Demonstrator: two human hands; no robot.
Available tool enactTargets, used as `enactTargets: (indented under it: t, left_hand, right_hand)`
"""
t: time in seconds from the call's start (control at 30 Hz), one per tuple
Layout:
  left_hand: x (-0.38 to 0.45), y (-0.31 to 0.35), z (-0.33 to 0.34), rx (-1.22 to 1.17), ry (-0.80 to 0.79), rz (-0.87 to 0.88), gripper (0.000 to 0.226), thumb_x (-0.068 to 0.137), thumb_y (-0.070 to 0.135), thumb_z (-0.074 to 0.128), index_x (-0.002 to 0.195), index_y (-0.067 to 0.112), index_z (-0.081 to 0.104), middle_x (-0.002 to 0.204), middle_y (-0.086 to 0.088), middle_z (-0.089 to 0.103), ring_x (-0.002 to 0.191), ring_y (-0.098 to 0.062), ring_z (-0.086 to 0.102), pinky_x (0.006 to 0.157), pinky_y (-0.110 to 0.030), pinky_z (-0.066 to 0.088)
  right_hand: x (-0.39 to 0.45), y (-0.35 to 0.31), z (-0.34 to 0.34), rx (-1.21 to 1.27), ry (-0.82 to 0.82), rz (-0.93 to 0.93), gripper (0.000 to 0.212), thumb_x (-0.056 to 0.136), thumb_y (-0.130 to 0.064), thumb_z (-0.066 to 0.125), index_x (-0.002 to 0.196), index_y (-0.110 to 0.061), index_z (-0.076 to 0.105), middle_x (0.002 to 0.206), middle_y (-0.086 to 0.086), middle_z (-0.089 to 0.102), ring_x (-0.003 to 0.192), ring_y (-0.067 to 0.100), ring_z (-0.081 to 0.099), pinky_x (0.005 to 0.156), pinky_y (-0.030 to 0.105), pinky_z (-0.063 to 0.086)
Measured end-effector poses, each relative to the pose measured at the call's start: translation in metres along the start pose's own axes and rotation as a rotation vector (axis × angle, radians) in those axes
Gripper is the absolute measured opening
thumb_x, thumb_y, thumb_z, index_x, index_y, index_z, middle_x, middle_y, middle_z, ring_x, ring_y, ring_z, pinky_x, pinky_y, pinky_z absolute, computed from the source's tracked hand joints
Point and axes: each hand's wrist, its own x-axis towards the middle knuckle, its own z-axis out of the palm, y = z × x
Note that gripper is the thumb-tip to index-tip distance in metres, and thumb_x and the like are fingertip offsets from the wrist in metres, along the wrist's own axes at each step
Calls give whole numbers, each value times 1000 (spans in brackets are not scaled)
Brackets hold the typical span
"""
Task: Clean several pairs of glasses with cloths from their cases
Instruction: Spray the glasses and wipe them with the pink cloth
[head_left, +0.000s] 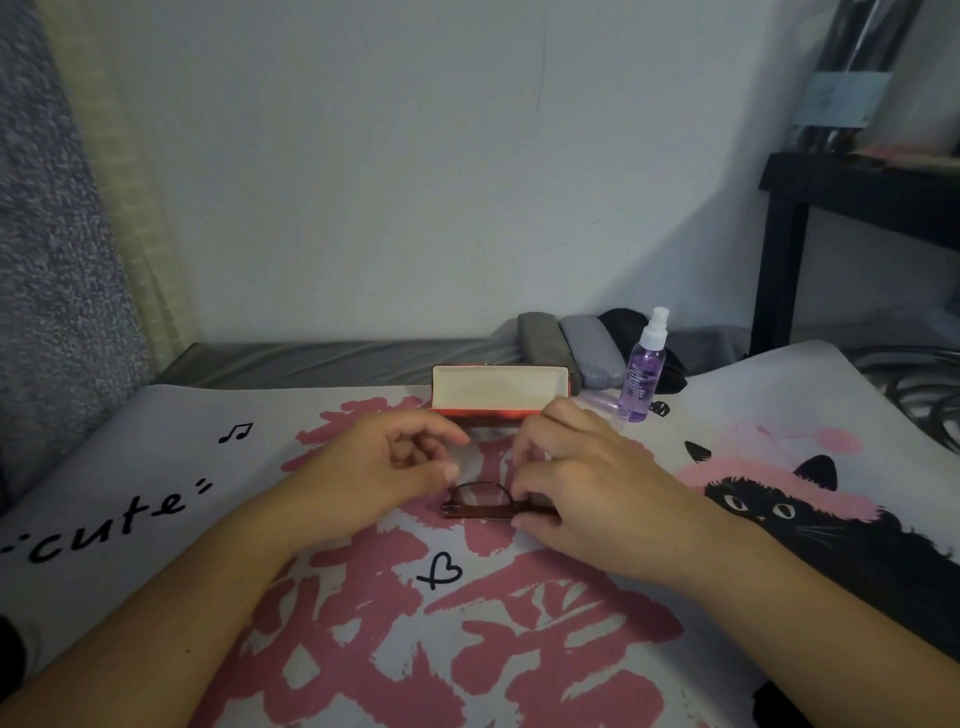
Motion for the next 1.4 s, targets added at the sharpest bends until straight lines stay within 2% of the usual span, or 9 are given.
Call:
enactTargets:
  t: [0.23,0.43,0.57,0.7,0.87,1.13,1.23,1.3,1.4]
  left_hand:
    - [16,-11,-1,180,553,27,24,97,12,62,106,33,71,103,11,67,94,-7,61,86,-34,54]
    - [30,-20,7,278,261,-147,44,100,48,54,141,44,42,137,12,51,120,-5,53,102,-37,48]
    - [38,-15,6,292,163,-76,15,103,44,51,110,39,62,115,16,64,92,5,62,87,-30,53]
    - [33,-10,1,270,143,-68,3,91,32,73,90,32,70,120,20,52,104,8,54,86,-10,38]
    - [6,0,14,339,95,46,38,82,24,83,89,33,46,108,24,40,93,14,47,76,-3,40]
    - [-3,22,48,286,117,173,33,92,27,71,101,34,40,112,16,47,97,-7,57,73,-25,54]
    - [1,24,57,242,146,79,36,98,35,61,124,41,37,125,22,47,107,6,53,78,-15,52]
    - [9,23,61,262,209,-11,48,99,35,58,139,41,31,130,19,48,108,1,55,87,-24,54]
    - [14,27,64,269,205,-99,45,98,25,55,137,40,38,105,21,55,84,-6,65,69,-37,61]
  right_hand:
    - [2,-3,0,75,-39,14,12,91,-34,68,86,-25,74,113,-13,50,113,14,39,97,30,42]
    - [1,5,-1,171,-111,37,12,93,-32,69,87,-22,69,111,-17,49,114,7,39,100,23,38]
    - [4,17,-20,408,64,260,8,91,-30,74,85,-23,73,104,-22,57,110,2,46,96,13,33]
    - [9,14,-34,667,275,536,8,92,-23,72,85,-19,74,103,-16,63,104,-2,58,89,8,40]
    - [7,10,-36,897,389,811,18,95,-27,68,82,-17,76,88,-2,71,78,14,68,74,30,52]
    - [5,3,-42,1253,595,1113,24,96,-25,67,90,-2,70,60,-4,65,51,4,62,63,29,44]
    - [7,4,-37,1278,621,1167,29,95,-22,68,98,6,68,69,6,69,65,14,65,66,29,45]
    - [9,2,-34,1305,627,1177,30,95,-20,68,103,9,68,85,21,73,74,23,66,67,31,48]
    - [10,-2,-33,1378,637,1162,22,95,-16,68,98,6,69,78,15,70,64,17,66,53,25,51]
